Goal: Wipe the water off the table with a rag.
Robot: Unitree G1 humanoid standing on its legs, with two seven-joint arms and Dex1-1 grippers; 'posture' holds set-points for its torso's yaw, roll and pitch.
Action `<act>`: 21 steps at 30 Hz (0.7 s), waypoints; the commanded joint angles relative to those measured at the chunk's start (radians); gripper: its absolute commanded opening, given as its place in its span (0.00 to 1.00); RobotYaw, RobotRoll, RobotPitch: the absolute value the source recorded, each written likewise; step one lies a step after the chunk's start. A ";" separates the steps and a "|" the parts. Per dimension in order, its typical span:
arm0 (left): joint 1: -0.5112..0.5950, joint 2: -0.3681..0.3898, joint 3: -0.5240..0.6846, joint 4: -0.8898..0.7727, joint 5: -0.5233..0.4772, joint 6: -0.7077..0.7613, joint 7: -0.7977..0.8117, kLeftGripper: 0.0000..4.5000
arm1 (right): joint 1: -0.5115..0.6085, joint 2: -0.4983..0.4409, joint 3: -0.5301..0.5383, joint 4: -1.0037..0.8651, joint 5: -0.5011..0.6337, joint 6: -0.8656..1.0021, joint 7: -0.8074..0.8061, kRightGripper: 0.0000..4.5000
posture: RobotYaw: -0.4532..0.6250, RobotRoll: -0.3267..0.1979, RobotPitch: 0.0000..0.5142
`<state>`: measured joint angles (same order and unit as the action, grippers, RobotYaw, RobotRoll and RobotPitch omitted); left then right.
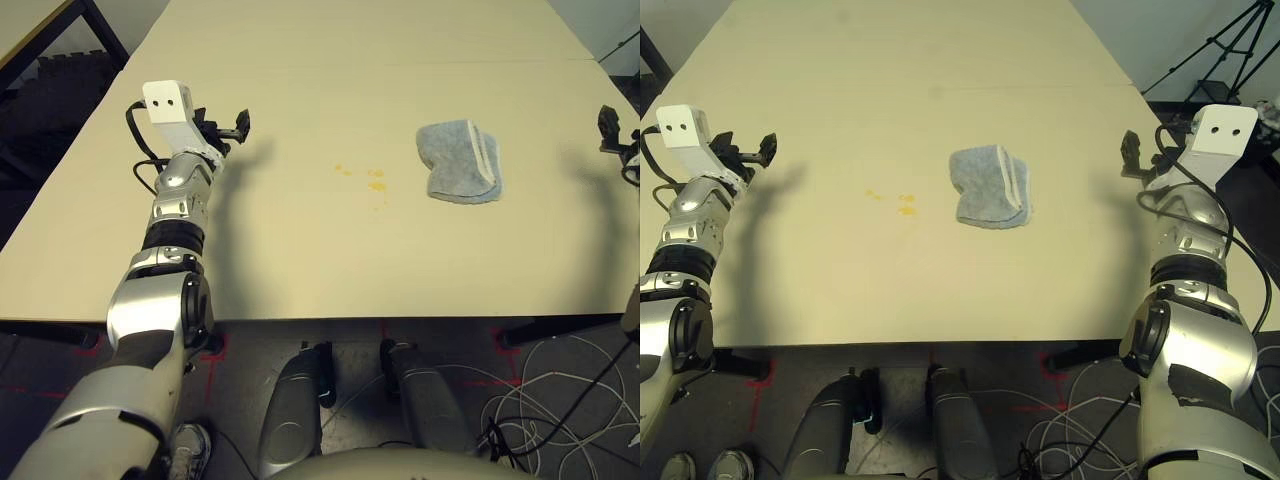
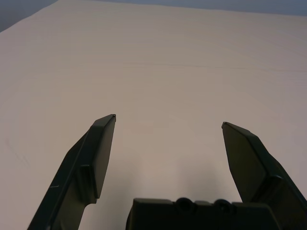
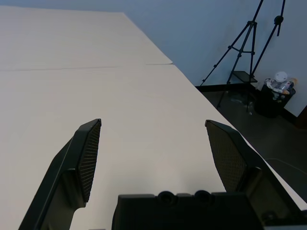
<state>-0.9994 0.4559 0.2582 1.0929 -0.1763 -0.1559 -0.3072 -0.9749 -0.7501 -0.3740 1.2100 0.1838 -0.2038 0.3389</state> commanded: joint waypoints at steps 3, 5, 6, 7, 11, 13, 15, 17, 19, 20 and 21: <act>0.001 0.004 0.002 0.042 0.011 -0.006 -0.004 1.00 | -0.022 0.051 0.036 0.034 -0.019 0.016 0.103 1.00 | 0.32 0.62 0.37; 0.005 0.007 0.003 0.048 0.014 -0.006 -0.010 1.00 | -0.036 0.075 0.054 0.044 -0.035 0.024 0.117 1.00 | 0.33 0.62 0.38; 0.008 0.009 0.003 0.050 0.014 -0.008 -0.013 1.00 | -0.041 0.085 0.059 0.047 -0.039 0.024 0.118 1.00 | 0.33 0.62 0.37; 0.009 0.012 0.004 0.050 0.015 -0.007 -0.014 1.00 | -0.049 0.095 0.063 0.049 -0.042 0.026 0.119 1.00 | 0.34 0.62 0.37; 0.012 0.030 0.011 0.049 0.012 -0.005 -0.021 1.00 | -0.083 0.128 0.067 0.052 -0.044 0.031 0.116 1.00 | 0.35 0.62 0.37; 0.018 0.037 0.016 0.049 0.010 -0.008 -0.014 1.00 | -0.090 0.139 0.068 0.054 -0.045 0.033 0.120 1.00 | 0.35 0.62 0.37; 0.027 0.048 0.020 0.049 0.009 -0.013 -0.014 1.00 | -0.095 0.155 0.072 0.051 -0.044 0.035 0.133 1.00 | 0.36 0.62 0.39; 0.036 0.053 0.024 0.046 0.010 -0.017 -0.005 1.00 | -0.094 0.164 0.070 0.048 -0.039 0.038 0.142 1.00 | 0.37 0.62 0.40; 0.040 0.052 0.027 0.038 0.008 -0.015 0.002 1.00 | -0.089 0.164 0.064 0.045 -0.034 0.042 0.143 1.00 | 0.39 0.62 0.42; 0.040 0.049 0.026 0.029 0.007 -0.013 0.004 1.00 | -0.086 0.160 0.057 0.044 -0.027 0.049 0.142 1.00 | 0.40 0.62 0.43; 0.039 0.048 0.024 0.022 0.008 -0.013 0.004 1.00 | -0.085 0.155 0.046 0.044 -0.017 0.058 0.139 1.00 | 0.40 0.62 0.43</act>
<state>-0.9725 0.5019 0.2758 1.1223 -0.1662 -0.1706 -0.3082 -1.0735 -0.5845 -0.3115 1.2501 0.1529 -0.1669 0.4786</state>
